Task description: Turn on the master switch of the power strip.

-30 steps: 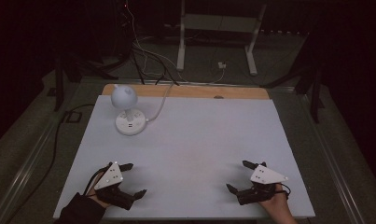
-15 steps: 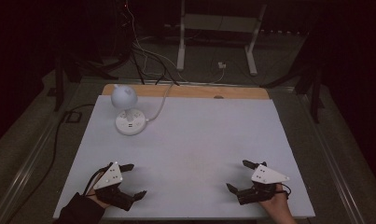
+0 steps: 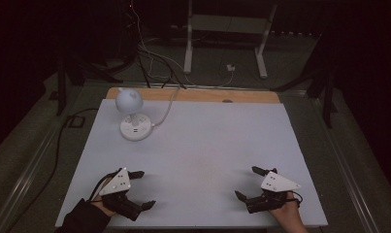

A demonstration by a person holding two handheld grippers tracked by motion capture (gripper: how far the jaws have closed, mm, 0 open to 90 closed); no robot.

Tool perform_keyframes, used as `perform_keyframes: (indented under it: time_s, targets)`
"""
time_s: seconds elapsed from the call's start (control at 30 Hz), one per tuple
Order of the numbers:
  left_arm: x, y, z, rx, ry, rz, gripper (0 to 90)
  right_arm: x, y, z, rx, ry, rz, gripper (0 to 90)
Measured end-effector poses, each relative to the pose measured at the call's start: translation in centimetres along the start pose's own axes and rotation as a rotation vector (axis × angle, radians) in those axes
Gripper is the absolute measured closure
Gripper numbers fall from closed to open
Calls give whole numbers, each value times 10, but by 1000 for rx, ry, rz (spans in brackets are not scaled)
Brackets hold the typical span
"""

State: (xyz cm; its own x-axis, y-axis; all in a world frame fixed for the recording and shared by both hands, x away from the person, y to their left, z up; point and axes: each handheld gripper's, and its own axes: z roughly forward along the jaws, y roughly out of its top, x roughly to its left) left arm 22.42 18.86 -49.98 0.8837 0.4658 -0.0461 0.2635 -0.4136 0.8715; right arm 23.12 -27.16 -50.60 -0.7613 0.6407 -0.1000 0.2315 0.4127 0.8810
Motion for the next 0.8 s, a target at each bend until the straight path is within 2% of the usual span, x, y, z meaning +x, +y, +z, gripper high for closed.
perform_keyframes:
  time_s: [0.23, 0.6, 0.7, 0.8]
  targets:
    - [2, 9, 0, -11, -9, 1, 3, 0, 1, 0, -7, -2, 4, 0]
    - [6, 22, -3, -29, 17, 14, 3, 1, 1, -1, -7, -7, 14, 0]
    - [9, 25, -3, -38, 12, -6, 3, 1, 1, -1, -3, -3, 16, 0]
    - [12, 27, -1, -33, 29, -3, 3, 1, 1, -1, -4, -2, 18, 0]
